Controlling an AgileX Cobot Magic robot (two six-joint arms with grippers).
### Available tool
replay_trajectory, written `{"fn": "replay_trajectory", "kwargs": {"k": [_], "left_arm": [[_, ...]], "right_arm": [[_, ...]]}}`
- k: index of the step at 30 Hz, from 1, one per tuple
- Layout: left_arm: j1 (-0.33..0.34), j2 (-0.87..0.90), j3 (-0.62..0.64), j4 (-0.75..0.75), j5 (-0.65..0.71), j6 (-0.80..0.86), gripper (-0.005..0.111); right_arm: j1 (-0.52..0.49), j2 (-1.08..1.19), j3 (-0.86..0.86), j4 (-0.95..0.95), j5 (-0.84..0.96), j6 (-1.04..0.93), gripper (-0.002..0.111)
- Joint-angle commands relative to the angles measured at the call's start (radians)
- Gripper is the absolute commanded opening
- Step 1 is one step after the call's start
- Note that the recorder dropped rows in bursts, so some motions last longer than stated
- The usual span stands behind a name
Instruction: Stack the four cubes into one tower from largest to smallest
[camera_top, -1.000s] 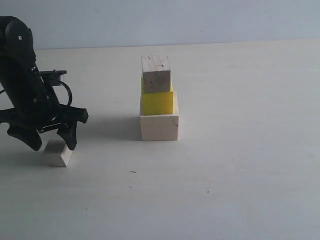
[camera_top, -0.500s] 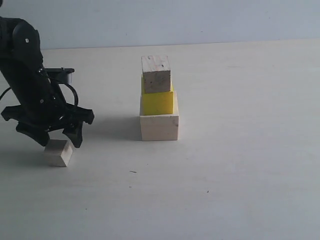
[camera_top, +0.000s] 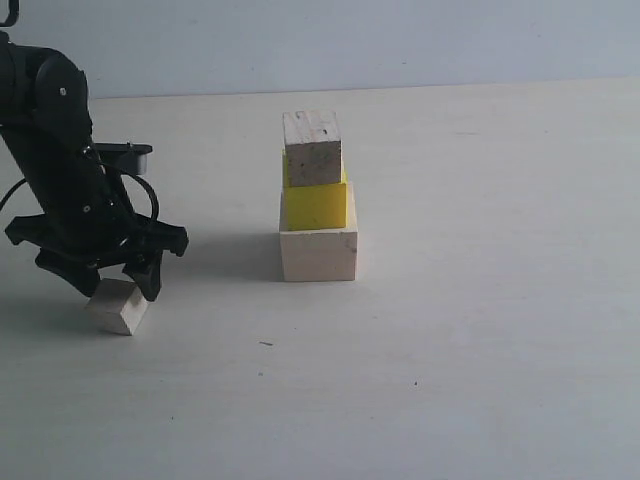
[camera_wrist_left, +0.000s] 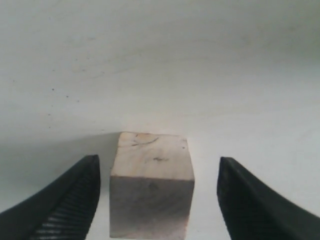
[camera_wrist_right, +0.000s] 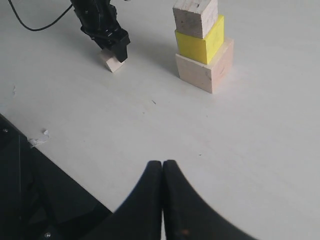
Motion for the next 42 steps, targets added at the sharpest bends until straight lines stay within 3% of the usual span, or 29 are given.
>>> {"fn": "replay_trajectory", "kwargs": {"k": [1, 42], "left_arm": [[-0.005, 0.028, -0.005, 0.007, 0.004, 0.005, 0.065], [-0.005, 0.037, 0.025, 0.032, -0.075, 0.031, 0.064]], "right_arm": [[0.002, -0.003, 0.005, -0.001, -0.003, -0.009, 0.000], [0.002, -0.003, 0.005, -0.001, 0.001, -0.007, 0.000]]}}
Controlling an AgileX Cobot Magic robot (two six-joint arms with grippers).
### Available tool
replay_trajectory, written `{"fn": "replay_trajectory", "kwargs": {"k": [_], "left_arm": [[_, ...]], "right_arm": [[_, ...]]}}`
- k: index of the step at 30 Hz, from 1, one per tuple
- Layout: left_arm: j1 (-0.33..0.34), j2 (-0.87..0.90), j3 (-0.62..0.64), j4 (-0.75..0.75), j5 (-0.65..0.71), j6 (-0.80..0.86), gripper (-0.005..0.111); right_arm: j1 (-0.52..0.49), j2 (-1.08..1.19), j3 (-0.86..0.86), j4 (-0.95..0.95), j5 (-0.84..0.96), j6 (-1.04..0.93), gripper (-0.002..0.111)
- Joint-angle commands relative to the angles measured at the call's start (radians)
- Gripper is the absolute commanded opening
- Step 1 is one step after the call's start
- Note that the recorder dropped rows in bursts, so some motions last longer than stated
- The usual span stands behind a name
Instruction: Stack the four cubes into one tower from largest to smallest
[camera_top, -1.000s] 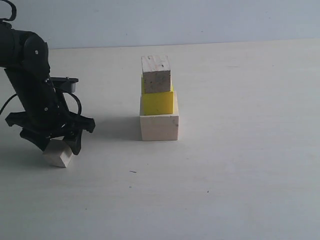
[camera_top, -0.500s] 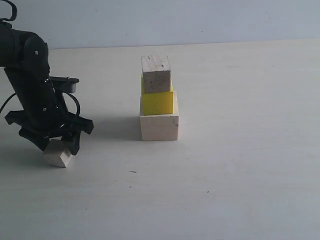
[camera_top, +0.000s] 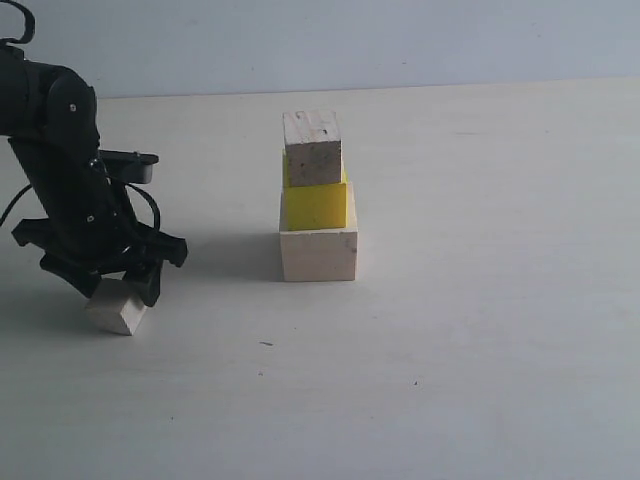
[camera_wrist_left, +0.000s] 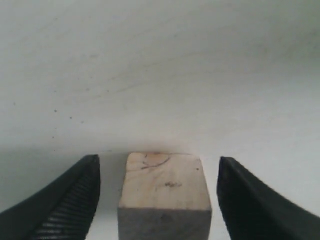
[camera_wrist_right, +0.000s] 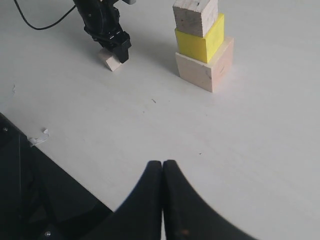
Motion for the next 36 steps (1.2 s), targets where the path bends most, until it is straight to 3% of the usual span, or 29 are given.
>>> {"fn": "replay_trajectory", "kwargs": {"k": [1, 32, 34, 36], "left_arm": [[-0.005, 0.003, 0.027, 0.001, -0.035, 0.000, 0.064], [-0.005, 0.005, 0.074, 0.005, -0.069, 0.000, 0.062], [-0.005, 0.005, 0.074, 0.005, -0.069, 0.000, 0.058], [-0.005, 0.005, 0.074, 0.005, -0.069, 0.002, 0.040]], "right_arm": [[0.002, -0.003, 0.005, -0.001, -0.003, -0.007, 0.000], [0.002, -0.014, 0.005, -0.001, 0.010, -0.005, 0.000], [0.002, -0.014, 0.005, -0.001, 0.010, -0.005, 0.000], [0.002, -0.014, 0.005, -0.001, 0.012, -0.005, 0.000]]}}
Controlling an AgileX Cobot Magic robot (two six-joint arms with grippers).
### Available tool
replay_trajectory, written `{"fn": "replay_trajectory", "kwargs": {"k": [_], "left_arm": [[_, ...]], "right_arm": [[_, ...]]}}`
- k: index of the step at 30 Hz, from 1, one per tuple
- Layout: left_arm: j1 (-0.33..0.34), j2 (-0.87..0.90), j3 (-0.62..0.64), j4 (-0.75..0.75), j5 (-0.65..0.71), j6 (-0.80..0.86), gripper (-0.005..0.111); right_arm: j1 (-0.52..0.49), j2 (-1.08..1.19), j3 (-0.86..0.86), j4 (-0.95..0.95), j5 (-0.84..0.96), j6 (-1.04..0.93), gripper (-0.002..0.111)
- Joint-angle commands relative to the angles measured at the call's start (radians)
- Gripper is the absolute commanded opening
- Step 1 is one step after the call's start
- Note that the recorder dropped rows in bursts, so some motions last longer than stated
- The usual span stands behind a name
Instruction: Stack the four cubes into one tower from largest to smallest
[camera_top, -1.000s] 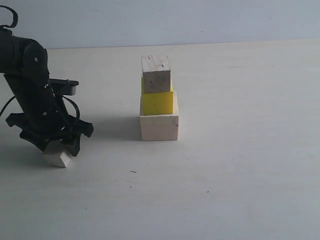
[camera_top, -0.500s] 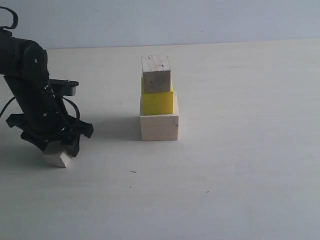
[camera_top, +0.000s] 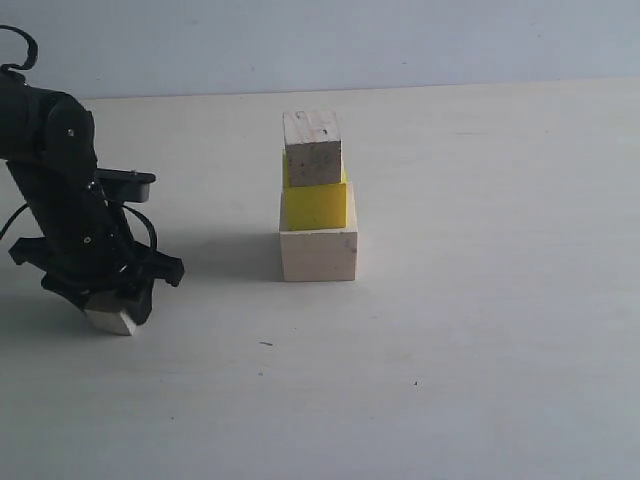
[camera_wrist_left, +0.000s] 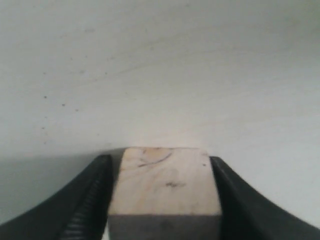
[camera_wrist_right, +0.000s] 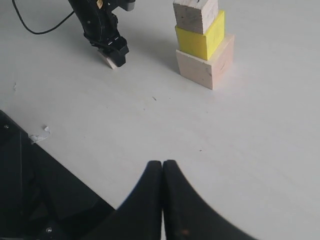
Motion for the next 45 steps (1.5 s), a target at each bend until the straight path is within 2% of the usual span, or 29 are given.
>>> {"fn": "replay_trajectory", "kwargs": {"k": [1, 2, 3, 4, 7, 11, 16, 18, 21, 23, 26, 30, 32, 36, 45], "left_arm": [[-0.005, -0.003, 0.005, 0.005, -0.006, 0.004, 0.024], [-0.005, -0.003, 0.005, 0.005, -0.004, 0.006, 0.018], [-0.005, -0.003, 0.005, 0.005, -0.004, 0.006, 0.004], [-0.005, -0.003, 0.005, 0.005, -0.002, 0.006, 0.000], [-0.005, -0.025, 0.005, 0.005, 0.014, 0.041, 0.000], [-0.005, -0.145, -0.003, 0.005, 0.000, 0.096, 0.000], [-0.005, -0.379, -0.006, -0.020, -0.104, 0.228, 0.000], [0.002, -0.444, -0.006, -0.081, -0.164, 0.310, 0.000], [0.036, -0.527, -0.006, -0.329, -0.226, 0.555, 0.000], [0.073, -0.553, -0.007, -0.586, -0.213, 0.792, 0.000], [0.127, -0.555, -0.009, -0.980, -0.106, 1.141, 0.000], [0.173, -0.525, -0.009, -1.311, 0.103, 1.506, 0.000], [0.175, -0.506, -0.009, -1.401, 0.153, 1.638, 0.000], [0.175, -0.477, -0.009, -1.536, 0.221, 1.794, 0.000], [0.163, -0.420, -0.009, -1.570, 0.347, 1.825, 0.000]], "right_arm": [[0.002, -0.004, 0.005, -0.005, -0.002, -0.005, 0.000], [0.002, -0.004, 0.005, -0.005, -0.002, -0.005, 0.000], [0.002, -0.004, 0.005, -0.005, -0.002, -0.005, 0.000], [0.002, -0.004, 0.005, -0.005, -0.002, -0.005, 0.000], [0.002, -0.004, 0.005, -0.005, -0.002, -0.005, 0.000], [0.002, -0.004, 0.005, -0.005, -0.002, -0.005, 0.000], [0.002, -0.004, 0.005, -0.005, -0.002, -0.007, 0.000], [0.002, -0.004, 0.005, -0.005, -0.004, -0.007, 0.000], [0.002, -0.004, 0.005, -0.005, -0.004, -0.007, 0.000], [0.002, -0.004, 0.005, -0.005, -0.004, -0.007, 0.000], [0.002, -0.004, 0.005, -0.005, -0.004, -0.009, 0.000], [0.002, -0.004, 0.005, -0.005, -0.004, -0.009, 0.000], [0.002, -0.004, 0.005, -0.005, -0.004, -0.009, 0.000], [0.002, -0.004, 0.005, -0.005, -0.004, -0.009, 0.000], [0.002, -0.004, 0.005, -0.005, -0.006, -0.035, 0.000]]}}
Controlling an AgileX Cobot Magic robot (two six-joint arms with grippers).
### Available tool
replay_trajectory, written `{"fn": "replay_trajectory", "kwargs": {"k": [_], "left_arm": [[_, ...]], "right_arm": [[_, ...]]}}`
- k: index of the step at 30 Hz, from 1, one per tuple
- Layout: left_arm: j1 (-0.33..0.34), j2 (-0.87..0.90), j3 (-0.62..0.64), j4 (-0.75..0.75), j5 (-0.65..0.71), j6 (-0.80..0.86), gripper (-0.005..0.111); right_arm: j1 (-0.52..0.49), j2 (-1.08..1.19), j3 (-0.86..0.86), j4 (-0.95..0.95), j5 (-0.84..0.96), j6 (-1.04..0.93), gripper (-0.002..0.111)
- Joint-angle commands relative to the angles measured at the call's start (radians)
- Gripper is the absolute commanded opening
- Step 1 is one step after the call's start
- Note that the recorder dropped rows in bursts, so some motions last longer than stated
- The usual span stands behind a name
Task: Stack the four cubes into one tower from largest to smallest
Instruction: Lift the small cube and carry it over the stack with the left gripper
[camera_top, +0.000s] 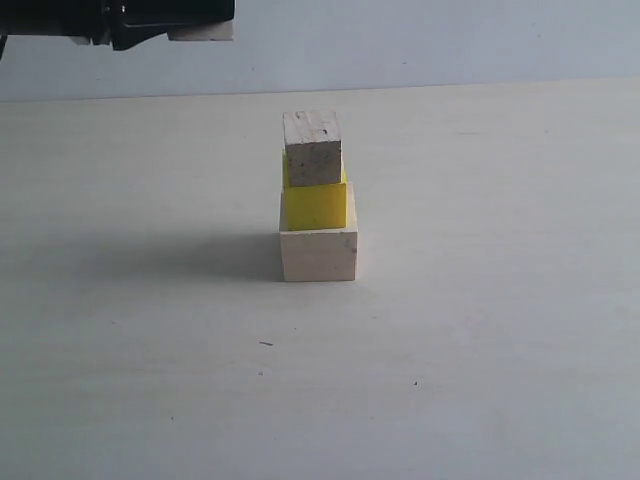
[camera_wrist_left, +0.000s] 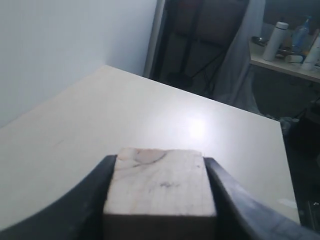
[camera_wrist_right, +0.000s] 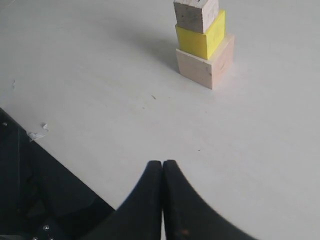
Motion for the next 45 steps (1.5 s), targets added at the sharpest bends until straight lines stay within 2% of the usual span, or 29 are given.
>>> {"fn": "replay_trajectory", "kwargs": {"k": [1, 7, 15, 26, 34, 45], "left_arm": [[-0.016, 0.011, -0.005, -0.046, 0.054, 0.010, 0.000], [-0.037, 0.058, -0.005, -0.055, 0.107, 0.079, 0.000], [-0.060, 0.191, -0.005, -0.168, 0.119, 0.266, 0.000], [-0.150, 0.242, -0.005, -0.183, 0.119, 0.388, 0.000], [-0.160, 0.269, -0.072, -0.183, 0.119, 0.391, 0.000], [-0.160, 0.394, -0.202, -0.157, 0.119, 0.379, 0.000]], "right_arm": [[0.002, -0.004, 0.005, -0.008, -0.012, -0.022, 0.000], [0.002, -0.004, 0.005, -0.074, -0.042, -0.022, 0.000], [0.002, -0.004, 0.005, -0.096, -0.109, -0.022, 0.000], [0.002, -0.004, 0.005, -0.117, -0.131, -0.012, 0.000], [0.002, -0.004, 0.005, -0.115, -0.131, -0.012, 0.000], [0.002, -0.004, 0.005, -0.115, -0.131, -0.012, 0.000]]}}
